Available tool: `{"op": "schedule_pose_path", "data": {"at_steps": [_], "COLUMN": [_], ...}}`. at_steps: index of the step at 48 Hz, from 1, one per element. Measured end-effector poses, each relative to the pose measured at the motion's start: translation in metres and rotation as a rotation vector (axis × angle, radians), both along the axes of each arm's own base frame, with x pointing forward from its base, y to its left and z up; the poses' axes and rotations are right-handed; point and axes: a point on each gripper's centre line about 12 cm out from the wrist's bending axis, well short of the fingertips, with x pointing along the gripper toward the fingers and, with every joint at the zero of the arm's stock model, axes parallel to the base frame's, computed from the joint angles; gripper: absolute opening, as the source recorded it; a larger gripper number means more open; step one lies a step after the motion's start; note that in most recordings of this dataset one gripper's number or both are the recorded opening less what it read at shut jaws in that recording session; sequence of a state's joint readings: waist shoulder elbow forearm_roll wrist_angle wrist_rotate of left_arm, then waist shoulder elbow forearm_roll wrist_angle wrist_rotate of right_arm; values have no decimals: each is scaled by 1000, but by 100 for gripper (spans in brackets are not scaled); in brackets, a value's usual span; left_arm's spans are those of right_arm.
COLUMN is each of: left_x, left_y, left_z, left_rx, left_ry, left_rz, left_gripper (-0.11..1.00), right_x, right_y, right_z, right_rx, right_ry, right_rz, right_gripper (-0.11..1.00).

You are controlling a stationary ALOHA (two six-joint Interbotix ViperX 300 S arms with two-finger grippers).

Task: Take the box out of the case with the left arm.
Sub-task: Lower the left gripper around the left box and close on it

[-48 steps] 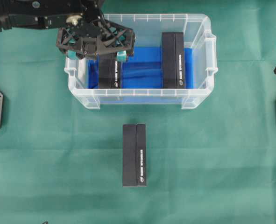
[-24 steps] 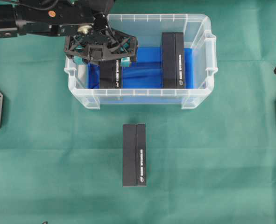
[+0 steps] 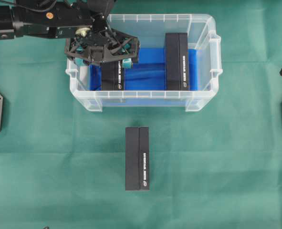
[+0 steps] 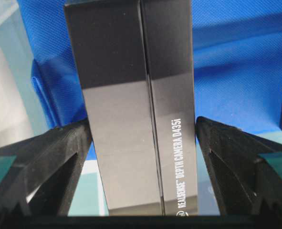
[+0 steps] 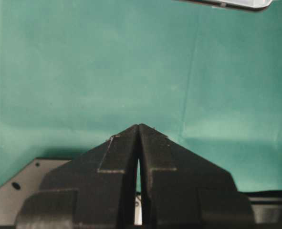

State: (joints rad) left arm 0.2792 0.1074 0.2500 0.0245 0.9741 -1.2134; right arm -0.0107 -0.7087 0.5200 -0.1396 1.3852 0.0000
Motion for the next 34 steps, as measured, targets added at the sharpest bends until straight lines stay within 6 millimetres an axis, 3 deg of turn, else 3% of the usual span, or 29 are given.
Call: {"op": "schedule_pose_path", "data": {"at_steps": [6, 14, 34], "left_x": [0, 1, -1], "left_y": [0, -2, -4], "left_z": [0, 0, 3], "left_rx": [-1, 0, -5], "left_ry": [0, -3, 11], "left_rz": [1, -9, -4], "left_gripper": [92, 58, 58], "right_x": [0, 0, 0], "right_y": [0, 0, 0], "right_z": [0, 0, 0], "right_rx": [2, 0, 0], "right_ry": [2, 2, 2], "right_rz": [0, 0, 0], "right_gripper": [0, 0, 0]}}
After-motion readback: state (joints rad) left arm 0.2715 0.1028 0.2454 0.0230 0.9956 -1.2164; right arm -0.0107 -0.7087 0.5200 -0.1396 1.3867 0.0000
